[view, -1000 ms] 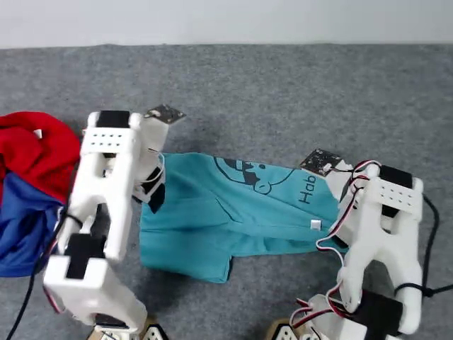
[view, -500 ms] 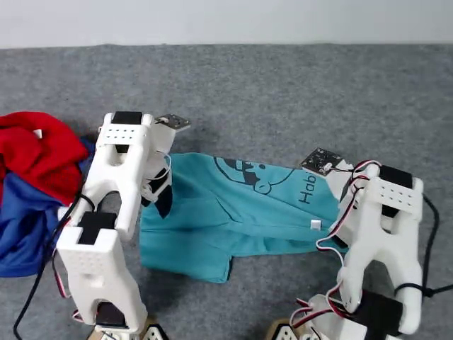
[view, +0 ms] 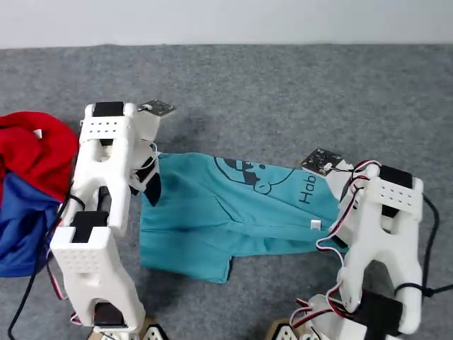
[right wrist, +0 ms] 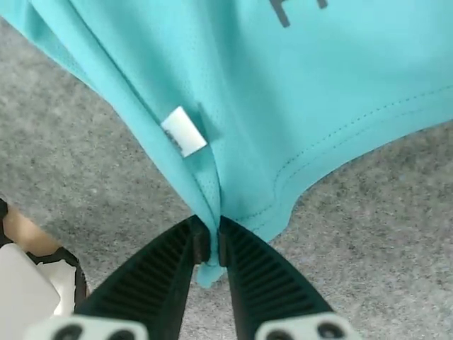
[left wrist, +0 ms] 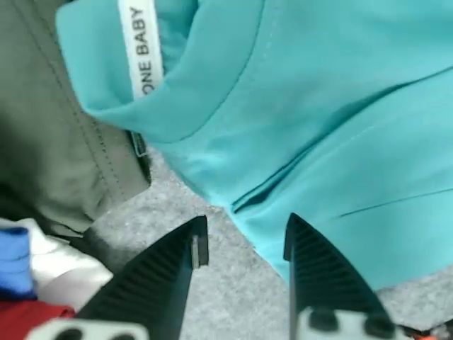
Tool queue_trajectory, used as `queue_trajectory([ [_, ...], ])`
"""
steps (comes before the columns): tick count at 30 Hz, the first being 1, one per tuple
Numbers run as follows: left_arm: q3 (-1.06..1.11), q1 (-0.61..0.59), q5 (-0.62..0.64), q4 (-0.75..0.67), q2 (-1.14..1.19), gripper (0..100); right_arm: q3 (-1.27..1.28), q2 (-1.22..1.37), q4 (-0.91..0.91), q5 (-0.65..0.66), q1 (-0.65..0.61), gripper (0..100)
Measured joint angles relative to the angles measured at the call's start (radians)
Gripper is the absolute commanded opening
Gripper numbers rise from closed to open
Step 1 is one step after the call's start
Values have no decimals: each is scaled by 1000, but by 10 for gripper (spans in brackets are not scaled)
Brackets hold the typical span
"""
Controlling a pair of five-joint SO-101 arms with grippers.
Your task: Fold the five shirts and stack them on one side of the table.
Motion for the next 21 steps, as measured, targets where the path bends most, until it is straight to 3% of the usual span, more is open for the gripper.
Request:
queue_trajectory([
  [14, 86, 37, 0, -37, 84, 124, 0, 0, 0, 0, 0, 8],
  [21, 86, 49, 0, -37, 87, 14, 0, 0, 0, 0, 0, 8],
])
